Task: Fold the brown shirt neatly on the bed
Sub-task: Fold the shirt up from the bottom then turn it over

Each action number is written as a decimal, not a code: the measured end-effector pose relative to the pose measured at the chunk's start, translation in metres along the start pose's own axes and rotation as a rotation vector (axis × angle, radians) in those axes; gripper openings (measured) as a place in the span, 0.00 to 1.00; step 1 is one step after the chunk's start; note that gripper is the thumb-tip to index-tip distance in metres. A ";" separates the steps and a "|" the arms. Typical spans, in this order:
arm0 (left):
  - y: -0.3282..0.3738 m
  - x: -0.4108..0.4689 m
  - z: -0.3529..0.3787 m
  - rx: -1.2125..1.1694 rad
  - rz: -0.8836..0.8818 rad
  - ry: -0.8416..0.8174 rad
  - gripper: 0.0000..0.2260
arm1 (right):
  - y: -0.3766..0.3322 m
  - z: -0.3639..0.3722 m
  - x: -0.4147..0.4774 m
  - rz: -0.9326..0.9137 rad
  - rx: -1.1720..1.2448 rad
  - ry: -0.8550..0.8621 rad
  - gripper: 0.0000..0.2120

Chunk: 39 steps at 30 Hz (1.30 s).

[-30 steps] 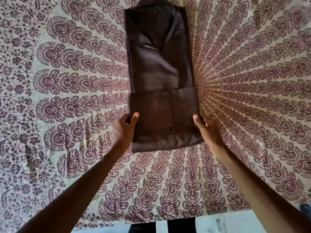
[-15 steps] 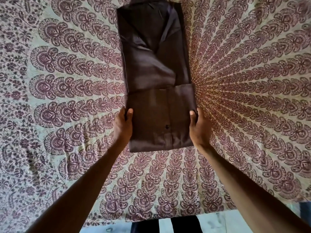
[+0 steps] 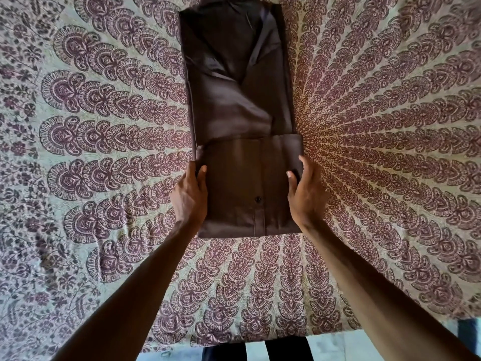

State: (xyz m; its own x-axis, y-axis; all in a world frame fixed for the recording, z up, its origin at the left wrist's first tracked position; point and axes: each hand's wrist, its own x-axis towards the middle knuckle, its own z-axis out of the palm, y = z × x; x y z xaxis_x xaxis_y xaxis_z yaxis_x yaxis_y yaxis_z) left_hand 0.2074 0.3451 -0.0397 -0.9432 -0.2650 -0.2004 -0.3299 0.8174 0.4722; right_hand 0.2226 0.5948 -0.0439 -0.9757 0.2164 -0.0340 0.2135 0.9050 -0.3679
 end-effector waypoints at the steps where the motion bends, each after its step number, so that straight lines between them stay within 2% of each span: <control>1: 0.000 0.001 0.001 0.061 -0.001 0.005 0.16 | 0.003 0.003 0.003 -0.026 -0.075 -0.010 0.19; 5: -0.002 0.002 0.001 0.163 0.035 0.150 0.16 | 0.015 0.003 0.012 -0.155 -0.173 0.054 0.19; 7: -0.014 0.005 -0.005 0.181 0.208 0.215 0.12 | 0.029 -0.005 0.022 -0.314 -0.133 0.087 0.18; 8: -0.022 0.007 -0.011 0.196 0.340 0.197 0.12 | 0.037 -0.010 0.030 -0.410 -0.118 0.083 0.20; 9: -0.030 0.011 -0.016 0.220 0.491 0.152 0.16 | 0.047 -0.013 0.039 -0.514 -0.116 0.052 0.23; 12: -0.059 0.038 -0.029 0.384 0.903 -0.044 0.30 | 0.065 -0.022 0.068 -0.838 -0.208 -0.168 0.28; 14: -0.069 0.060 -0.031 0.530 1.108 -0.095 0.31 | 0.070 -0.024 0.083 -0.986 -0.299 -0.302 0.27; 16: -0.071 0.081 -0.032 0.588 1.264 -0.144 0.27 | 0.068 -0.023 0.097 -1.060 -0.325 -0.348 0.24; 18: -0.069 0.098 -0.031 0.611 1.366 -0.179 0.24 | 0.062 -0.023 0.106 -1.078 -0.309 -0.323 0.19; 21: -0.058 0.110 -0.031 0.624 1.431 -0.219 0.22 | 0.044 -0.022 0.111 -1.028 -0.265 -0.319 0.17; 23: -0.044 0.106 -0.030 0.484 1.308 -0.232 0.20 | 0.032 -0.023 0.110 -0.855 -0.111 -0.350 0.15; 25: -0.022 0.099 -0.034 0.165 0.971 -0.260 0.16 | 0.017 -0.033 0.112 -0.524 0.157 -0.376 0.13; 27: 0.000 0.104 -0.039 -0.258 0.592 -0.239 0.12 | 0.000 -0.037 0.130 -0.142 0.413 -0.381 0.09; 29: 0.022 0.128 -0.043 -0.541 0.309 -0.191 0.13 | -0.012 -0.028 0.167 0.074 0.603 -0.444 0.09; 31: 0.042 0.161 -0.042 -0.716 0.034 -0.202 0.17 | -0.014 -0.007 0.208 0.251 0.843 -0.554 0.10; 33: 0.056 0.187 -0.038 -0.794 -0.211 -0.243 0.13 | -0.014 0.008 0.238 0.328 0.839 -0.558 0.16; 35: 0.059 0.201 -0.031 -0.692 -0.360 -0.275 0.07 | -0.022 0.008 0.248 0.302 0.674 -0.495 0.24; 37: 0.054 0.206 -0.030 -0.585 -0.397 -0.271 0.10 | -0.030 0.003 0.248 0.233 0.583 -0.440 0.32; 39: 0.048 0.205 -0.031 -0.502 -0.345 -0.286 0.15 | -0.037 -0.003 0.244 0.177 0.536 -0.370 0.26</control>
State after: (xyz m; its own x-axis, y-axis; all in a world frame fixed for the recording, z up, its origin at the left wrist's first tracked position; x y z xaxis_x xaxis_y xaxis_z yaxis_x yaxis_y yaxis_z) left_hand -0.0031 0.3141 -0.0321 -0.7560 -0.2655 -0.5983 -0.6536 0.3552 0.6683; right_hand -0.0232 0.6156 -0.0356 -0.9013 0.1186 -0.4167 0.4108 0.5399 -0.7347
